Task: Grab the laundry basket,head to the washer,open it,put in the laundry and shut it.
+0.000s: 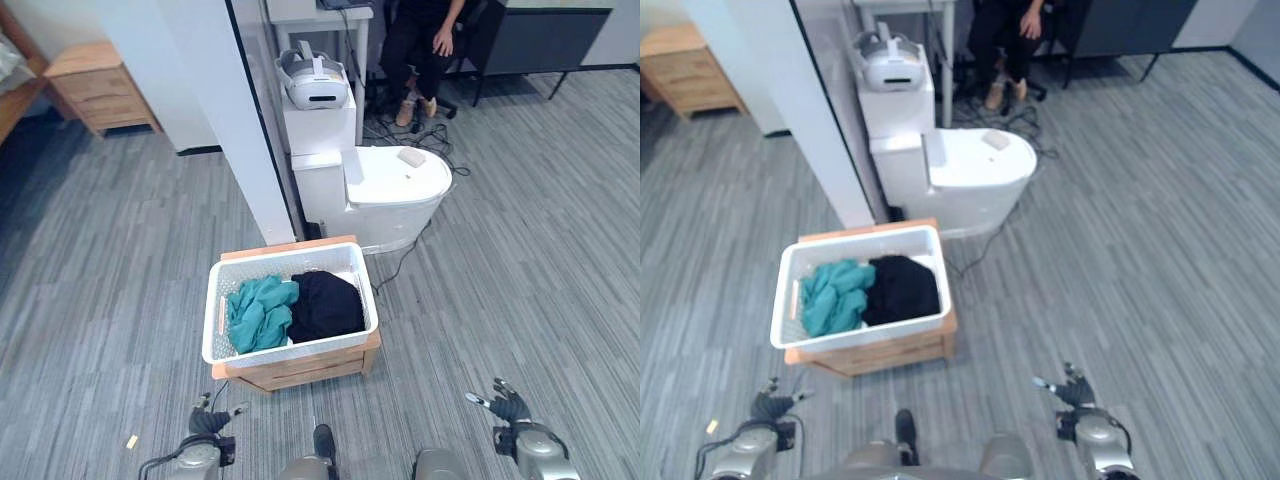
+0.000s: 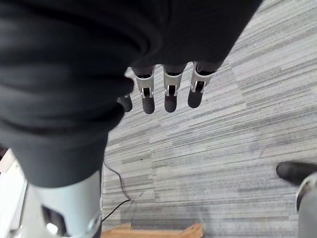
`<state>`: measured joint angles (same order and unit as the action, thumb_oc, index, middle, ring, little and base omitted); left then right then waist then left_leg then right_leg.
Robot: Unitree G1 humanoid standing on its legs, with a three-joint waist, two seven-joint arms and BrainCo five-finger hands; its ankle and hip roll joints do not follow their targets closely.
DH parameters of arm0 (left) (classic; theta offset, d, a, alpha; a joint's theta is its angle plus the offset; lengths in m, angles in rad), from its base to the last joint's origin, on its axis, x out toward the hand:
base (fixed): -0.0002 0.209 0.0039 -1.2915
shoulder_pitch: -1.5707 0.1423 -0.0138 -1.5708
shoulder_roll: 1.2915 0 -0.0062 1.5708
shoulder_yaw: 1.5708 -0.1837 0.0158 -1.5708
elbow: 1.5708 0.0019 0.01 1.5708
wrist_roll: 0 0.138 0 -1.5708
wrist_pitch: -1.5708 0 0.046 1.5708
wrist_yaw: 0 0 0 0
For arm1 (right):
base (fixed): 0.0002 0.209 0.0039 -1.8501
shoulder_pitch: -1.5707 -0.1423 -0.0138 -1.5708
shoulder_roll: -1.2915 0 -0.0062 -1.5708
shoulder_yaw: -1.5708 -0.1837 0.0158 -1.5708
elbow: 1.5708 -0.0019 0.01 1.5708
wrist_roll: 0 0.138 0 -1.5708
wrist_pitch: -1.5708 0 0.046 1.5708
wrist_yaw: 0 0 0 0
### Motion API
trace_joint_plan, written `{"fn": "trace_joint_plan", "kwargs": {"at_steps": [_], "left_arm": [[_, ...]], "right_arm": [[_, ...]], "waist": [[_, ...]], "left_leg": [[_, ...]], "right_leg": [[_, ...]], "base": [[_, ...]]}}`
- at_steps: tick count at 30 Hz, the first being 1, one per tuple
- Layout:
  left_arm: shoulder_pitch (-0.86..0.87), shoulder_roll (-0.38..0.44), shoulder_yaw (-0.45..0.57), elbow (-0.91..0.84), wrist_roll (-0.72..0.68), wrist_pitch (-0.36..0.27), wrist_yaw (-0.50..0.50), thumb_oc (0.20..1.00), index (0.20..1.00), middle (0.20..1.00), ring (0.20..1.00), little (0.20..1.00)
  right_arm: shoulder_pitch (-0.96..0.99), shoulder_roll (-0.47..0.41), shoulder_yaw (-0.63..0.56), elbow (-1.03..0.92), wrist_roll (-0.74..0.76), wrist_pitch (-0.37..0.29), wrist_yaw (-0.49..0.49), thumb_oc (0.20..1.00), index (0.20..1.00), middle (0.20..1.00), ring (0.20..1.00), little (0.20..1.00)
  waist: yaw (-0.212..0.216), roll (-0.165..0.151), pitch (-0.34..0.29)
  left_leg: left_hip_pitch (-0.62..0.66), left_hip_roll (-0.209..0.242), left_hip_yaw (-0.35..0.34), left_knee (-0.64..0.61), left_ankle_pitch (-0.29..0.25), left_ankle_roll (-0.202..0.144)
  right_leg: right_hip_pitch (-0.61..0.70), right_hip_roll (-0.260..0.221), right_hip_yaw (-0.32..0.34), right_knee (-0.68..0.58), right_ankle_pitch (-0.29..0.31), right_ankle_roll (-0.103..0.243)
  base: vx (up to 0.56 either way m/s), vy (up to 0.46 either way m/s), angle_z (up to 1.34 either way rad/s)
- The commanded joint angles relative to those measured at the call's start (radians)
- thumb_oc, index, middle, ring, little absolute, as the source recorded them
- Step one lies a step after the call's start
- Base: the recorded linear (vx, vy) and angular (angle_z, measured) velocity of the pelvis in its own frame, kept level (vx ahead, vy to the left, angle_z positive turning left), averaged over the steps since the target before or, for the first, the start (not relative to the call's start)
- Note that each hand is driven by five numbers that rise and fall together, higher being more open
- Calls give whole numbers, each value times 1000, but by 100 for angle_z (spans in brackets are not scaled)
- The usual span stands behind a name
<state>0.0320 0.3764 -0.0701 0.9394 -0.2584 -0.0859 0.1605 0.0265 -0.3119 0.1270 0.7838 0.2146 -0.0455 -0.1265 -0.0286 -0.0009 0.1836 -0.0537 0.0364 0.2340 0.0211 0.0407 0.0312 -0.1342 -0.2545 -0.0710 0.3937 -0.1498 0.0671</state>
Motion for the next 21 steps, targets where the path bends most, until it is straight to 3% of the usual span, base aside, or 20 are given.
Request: {"fn": "trace_joint_plan", "kwargs": {"at_steps": [1,2,3,7,12,21], "left_arm": [[38,40,36,-42,23,-21,17,1000,1000,1000,1000,1000],[35,36,43,-26,14,-26,22,1000,1000,1000,1000,1000],[35,39,45,-28,13,-23,23,1000,1000,1000,1000,1000],[51,35,74,-90,-7,-40,36,1000,1000,1000,1000,1000],[70,39,125,-180,-51,-57,56,1000,1000,1000,1000,1000],[-86,97,81,-64,-7,-42,98,1000,1000,1000,1000,1000]], "right_arm": [[-37,-41,12,-15,-9,-26,-9,1000,1000,1000,1000,1000],[-52,-55,32,-21,-26,-31,-15,1000,1000,1000,1000,1000],[-47,-58,34,-27,-33,-30,-18,1000,1000,1000,1000,1000],[-40,-83,38,-113,-64,-38,-31,1000,1000,1000,1000,1000],[-86,-133,76,-259,-101,-44,-15,1000,1000,1000,1000,1000],[-264,-102,253,-289,-130,-34,7,1000,1000,1000,1000,1000]], "waist": [[-10,-24,5],[-17,-24,16],[-18,-31,18],[-5,-44,20],[12,-34,-2],[13,-10,6]], "left_leg": [[-46,28,-56,126,-82,-43],[-3,4,-59,90,-90,-39],[1,-9,-70,92,-94,-40],[-1,-24,-80,96,-95,-42],[5,-20,-83,65,-91,-54],[5,-18,-77,0,-62,-64]], "right_leg": [[25,82,-14,-127,110,56],[-6,129,-63,-172,99,47],[8,147,-61,-204,93,44],[37,158,-48,-256,95,37],[64,165,-52,-340,117,34],[69,170,-51,-385,127,36]], "base": [[235,160,-4],[209,80,-8],[185,42,-14],[73,-36,35],[70,-47,-1],[-6,1,2]]}}
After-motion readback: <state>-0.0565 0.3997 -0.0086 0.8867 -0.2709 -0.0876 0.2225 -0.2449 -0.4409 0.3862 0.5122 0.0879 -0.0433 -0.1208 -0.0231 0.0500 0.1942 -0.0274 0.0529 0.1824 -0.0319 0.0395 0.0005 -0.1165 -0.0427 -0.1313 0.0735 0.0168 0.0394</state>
